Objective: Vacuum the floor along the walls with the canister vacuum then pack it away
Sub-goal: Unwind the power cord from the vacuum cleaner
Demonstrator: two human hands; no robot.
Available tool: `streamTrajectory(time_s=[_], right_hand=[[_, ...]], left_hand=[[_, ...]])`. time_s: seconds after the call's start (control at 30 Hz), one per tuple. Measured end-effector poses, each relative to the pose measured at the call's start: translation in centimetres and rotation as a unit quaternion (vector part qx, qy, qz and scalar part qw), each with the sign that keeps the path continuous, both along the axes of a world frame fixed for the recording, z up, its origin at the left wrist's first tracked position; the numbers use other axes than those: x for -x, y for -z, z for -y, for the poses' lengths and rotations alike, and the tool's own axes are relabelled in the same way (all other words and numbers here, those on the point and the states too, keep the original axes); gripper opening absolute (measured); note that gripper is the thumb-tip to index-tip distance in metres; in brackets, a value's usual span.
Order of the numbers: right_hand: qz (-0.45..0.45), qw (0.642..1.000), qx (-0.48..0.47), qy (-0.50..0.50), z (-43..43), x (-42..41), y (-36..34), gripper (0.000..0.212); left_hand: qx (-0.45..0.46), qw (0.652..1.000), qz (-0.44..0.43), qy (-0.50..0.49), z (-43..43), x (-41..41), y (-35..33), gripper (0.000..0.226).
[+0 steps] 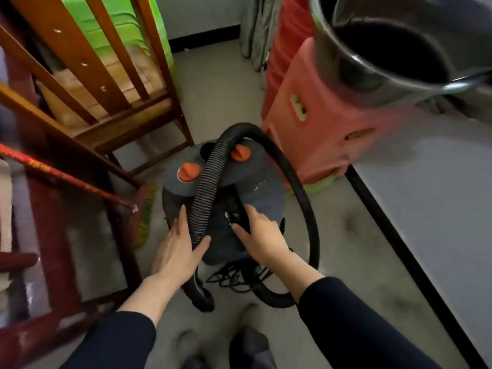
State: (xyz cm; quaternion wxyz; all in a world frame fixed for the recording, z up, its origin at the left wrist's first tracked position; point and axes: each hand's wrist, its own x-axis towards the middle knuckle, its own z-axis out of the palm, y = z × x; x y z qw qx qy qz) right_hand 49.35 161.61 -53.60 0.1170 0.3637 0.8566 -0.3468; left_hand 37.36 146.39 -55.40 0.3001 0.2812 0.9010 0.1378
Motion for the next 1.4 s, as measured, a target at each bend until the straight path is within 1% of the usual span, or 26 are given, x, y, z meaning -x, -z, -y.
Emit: streamTrajectory(time_s=[0.07,0.17,0.23,0.33,0.5,0.6,0.7,0.87,1.03,1.13,1.4], right_hand=[[-0.024,0.999,0.021,0.038,0.3,-0.1,1.4,0.047],[-0.054,0.995,0.008,0.078,1.0,-1.0,2.9,0.038],[-0.073,0.992,0.017,0.097,1.3,-1.5,3.3,0.029],[-0.084,0.990,0.031,0.107,1.6,-1.7,3.4,0.030],[-0.082,0.988,0.018,0.130,3.4,-2.4,3.4,0.037],[-0.092,0.984,0.015,0.155,5.6,-3.2,3.3,0.037],[-0.094,0.980,0.013,0.177,8.2,-4.3,3.1,0.037],[-0.082,0.974,0.011,0.210,12.7,-6.7,2.6,0.042],[-0.068,0.970,0.015,0.231,17.1,-9.1,2.6,0.030],[-0.063,0.968,0.009,0.243,20.0,-10.8,2.7,0.031],[-0.071,0.956,-0.002,0.286,28.2,-14.9,2.6,0.020]], left_hand=[[0.016,1.000,-0.022,-0.014,0.3,-0.4,0.6,0.091],[0.017,0.997,-0.068,-0.026,0.2,-0.9,0.9,0.086],[0.018,0.997,-0.072,-0.016,0.0,-0.9,0.5,0.083],[0.019,0.998,-0.065,0.000,0.0,-1.1,-0.4,0.082],[0.036,0.995,-0.074,0.057,1.4,-0.8,-0.2,0.086],[0.038,0.990,-0.094,0.097,3.0,-1.0,0.1,0.084],[0.024,0.988,-0.103,0.114,4.9,-1.3,0.5,0.082],[0.023,0.984,-0.097,0.151,8.6,-2.4,0.8,0.082],[0.011,0.978,-0.092,0.186,12.2,-4.0,0.5,0.081],[0.003,0.974,-0.090,0.207,14.4,-5.1,0.2,0.079],[-0.006,0.961,-0.091,0.262,19.3,-7.5,0.9,0.079]])
